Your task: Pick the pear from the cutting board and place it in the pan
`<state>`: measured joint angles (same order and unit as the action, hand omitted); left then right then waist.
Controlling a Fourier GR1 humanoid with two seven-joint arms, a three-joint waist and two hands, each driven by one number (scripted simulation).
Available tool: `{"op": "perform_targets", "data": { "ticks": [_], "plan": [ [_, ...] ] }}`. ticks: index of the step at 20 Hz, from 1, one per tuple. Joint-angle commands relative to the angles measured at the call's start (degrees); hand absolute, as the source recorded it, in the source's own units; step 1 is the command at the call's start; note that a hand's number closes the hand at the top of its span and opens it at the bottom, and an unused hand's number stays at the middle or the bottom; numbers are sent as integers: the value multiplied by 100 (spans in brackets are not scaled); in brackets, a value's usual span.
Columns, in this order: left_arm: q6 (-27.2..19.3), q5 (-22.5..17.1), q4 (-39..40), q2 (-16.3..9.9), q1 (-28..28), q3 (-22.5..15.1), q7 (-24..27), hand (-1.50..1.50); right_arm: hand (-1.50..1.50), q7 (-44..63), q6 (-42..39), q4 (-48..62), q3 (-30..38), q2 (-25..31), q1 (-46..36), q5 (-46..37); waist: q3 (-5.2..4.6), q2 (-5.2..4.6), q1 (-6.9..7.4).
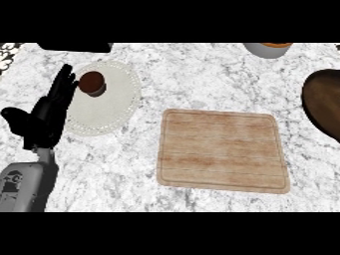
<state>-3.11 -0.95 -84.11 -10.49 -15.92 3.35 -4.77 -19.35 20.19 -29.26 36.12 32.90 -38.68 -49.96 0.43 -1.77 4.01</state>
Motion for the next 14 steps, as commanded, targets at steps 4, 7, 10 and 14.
{"op": "perform_targets", "data": {
  "ticks": [4, 7, 10, 14],
  "plan": [
    [38, -15, 67, -8, -100, 21, 71, 0, -150, -111, -1051, 1282, 277, 49, -256, 370, 17, -73, 100],
    [-14, 4, 72, 108, -72, -44, 79, 0, -150, -321, -1523, 1573, 412, 192, -319, 532, 15, -52, 59],
    [8, -21, 197, 54, -105, 43, 128, 0, -150, -663, -1623, 1656, 413, 403, -314, 519, 11, -54, 39],
    [-55, -16, 128, 127, -57, 16, 60, 0, -150, -1400, -1557, 1590, 893, 393, -245, 1031, 19, -18, -40]
  ]
}}
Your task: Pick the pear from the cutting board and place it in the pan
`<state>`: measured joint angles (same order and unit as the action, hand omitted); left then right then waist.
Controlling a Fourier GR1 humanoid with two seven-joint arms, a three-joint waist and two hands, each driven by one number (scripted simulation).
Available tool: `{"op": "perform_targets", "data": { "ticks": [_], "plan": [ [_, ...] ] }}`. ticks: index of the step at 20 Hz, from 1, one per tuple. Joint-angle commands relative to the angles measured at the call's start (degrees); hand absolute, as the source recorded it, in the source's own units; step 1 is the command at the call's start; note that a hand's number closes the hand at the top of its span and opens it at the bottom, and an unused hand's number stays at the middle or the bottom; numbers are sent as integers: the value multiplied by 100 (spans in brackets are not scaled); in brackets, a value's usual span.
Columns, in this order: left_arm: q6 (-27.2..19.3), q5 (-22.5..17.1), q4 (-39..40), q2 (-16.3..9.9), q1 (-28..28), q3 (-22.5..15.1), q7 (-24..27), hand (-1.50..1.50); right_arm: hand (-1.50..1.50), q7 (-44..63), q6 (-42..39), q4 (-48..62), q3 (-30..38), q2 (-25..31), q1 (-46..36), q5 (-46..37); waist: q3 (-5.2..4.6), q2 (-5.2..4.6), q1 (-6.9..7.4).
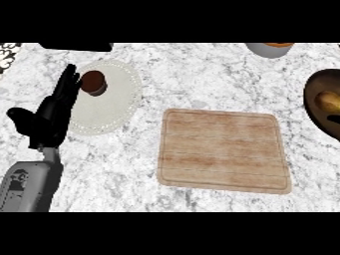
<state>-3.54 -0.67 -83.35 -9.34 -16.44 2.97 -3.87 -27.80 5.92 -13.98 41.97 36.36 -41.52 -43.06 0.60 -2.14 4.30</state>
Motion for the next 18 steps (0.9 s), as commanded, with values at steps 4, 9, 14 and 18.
{"op": "perform_targets", "data": {
  "ticks": [4, 9, 14, 18],
  "plan": [
    [37, -9, 61, -103, 0, 85, -48, 0, -150, -834, -202, 71, 846, 189, -17, 902, -7, 56, -144],
    [-8, -76, -98, -191, 248, 251, -168, 0, -150, -1337, -1660, 385, 1211, 581, 514, 1426, -26, 146, -276],
    [23, -7, -207, -161, 636, 211, 89, 0, -150, -2140, -3015, 311, 1221, 935, 1176, 1666, -45, 205, -396],
    [49, -148, -487, -189, 400, 236, -485, 0, -150, -2327, -3611, 206, 1187, 1216, 1697, 1860, -50, 215, -429]
  ]
}}
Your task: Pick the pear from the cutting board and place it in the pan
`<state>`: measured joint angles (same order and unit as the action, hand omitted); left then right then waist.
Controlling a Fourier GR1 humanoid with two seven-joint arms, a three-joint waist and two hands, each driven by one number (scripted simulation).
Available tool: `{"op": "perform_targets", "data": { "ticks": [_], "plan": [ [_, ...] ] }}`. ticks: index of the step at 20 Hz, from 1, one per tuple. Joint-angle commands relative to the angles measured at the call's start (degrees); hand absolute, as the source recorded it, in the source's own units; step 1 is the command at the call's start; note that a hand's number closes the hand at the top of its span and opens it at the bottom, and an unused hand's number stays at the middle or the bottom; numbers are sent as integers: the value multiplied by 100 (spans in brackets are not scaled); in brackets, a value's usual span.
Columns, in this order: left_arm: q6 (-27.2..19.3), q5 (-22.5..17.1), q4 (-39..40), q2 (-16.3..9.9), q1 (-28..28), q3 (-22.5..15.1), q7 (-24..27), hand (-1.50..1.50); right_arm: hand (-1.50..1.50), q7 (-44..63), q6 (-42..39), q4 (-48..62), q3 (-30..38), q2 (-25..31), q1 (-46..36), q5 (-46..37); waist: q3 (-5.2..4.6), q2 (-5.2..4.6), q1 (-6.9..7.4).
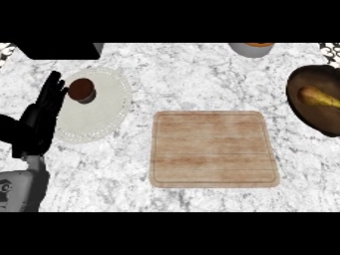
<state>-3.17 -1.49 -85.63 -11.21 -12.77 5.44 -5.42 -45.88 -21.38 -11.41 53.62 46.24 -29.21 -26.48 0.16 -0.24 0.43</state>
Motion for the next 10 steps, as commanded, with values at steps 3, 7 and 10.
{"op": "perform_targets", "data": {
  "ticks": [3, 7, 10],
  "plan": [
    [-56, 85, -86, 8, -69, -40, -219, 0, -150, -614, -1106, -301, -66, 273, 831, 345, -15, 42, -100],
    [47, -36, 71, -84, 246, 197, 198, 0, -150, -786, -1463, -607, -59, 249, 1411, 593, -30, 72, -174],
    [98, -11, 115, -102, 124, 167, 165, 0, -150, -621, -1430, -946, -275, -1, 1583, 663, -30, 61, -155]
  ]
}}
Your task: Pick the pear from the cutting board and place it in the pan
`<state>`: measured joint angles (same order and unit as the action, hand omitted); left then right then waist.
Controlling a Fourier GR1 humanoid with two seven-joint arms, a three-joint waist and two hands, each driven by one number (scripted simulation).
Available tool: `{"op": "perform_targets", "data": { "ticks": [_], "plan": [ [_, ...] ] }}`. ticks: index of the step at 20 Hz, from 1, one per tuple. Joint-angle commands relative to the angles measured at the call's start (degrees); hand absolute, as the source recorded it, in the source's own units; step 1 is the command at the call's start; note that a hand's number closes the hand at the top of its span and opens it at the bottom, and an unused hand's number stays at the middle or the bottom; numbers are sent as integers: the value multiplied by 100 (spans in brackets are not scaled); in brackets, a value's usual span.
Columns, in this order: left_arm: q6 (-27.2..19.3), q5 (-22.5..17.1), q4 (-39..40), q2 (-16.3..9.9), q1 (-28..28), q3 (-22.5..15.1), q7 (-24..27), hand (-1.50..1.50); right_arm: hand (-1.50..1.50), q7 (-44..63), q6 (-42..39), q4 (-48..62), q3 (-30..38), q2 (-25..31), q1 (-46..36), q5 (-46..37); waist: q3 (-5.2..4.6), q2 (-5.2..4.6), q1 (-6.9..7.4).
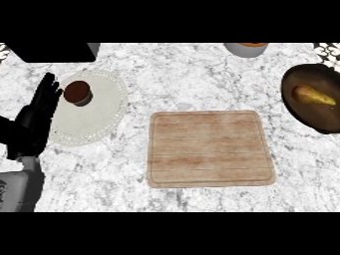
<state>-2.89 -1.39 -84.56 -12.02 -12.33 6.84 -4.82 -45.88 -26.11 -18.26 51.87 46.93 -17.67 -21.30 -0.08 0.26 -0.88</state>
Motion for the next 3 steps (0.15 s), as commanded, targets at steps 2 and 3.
{"op": "perform_targets", "data": {
  "ticks": [2, 3],
  "plan": [
    [-62, 121, -150, 131, 132, -123, 98, 0, -150, -362, -609, -622, -232, -188, 469, 243, -1, -4, 29],
    [-152, 146, -145, 170, -9, -145, -139, 0, -150, -282, -603, -778, -274, -169, 495, 296, 0, -5, 27]
  ]
}}
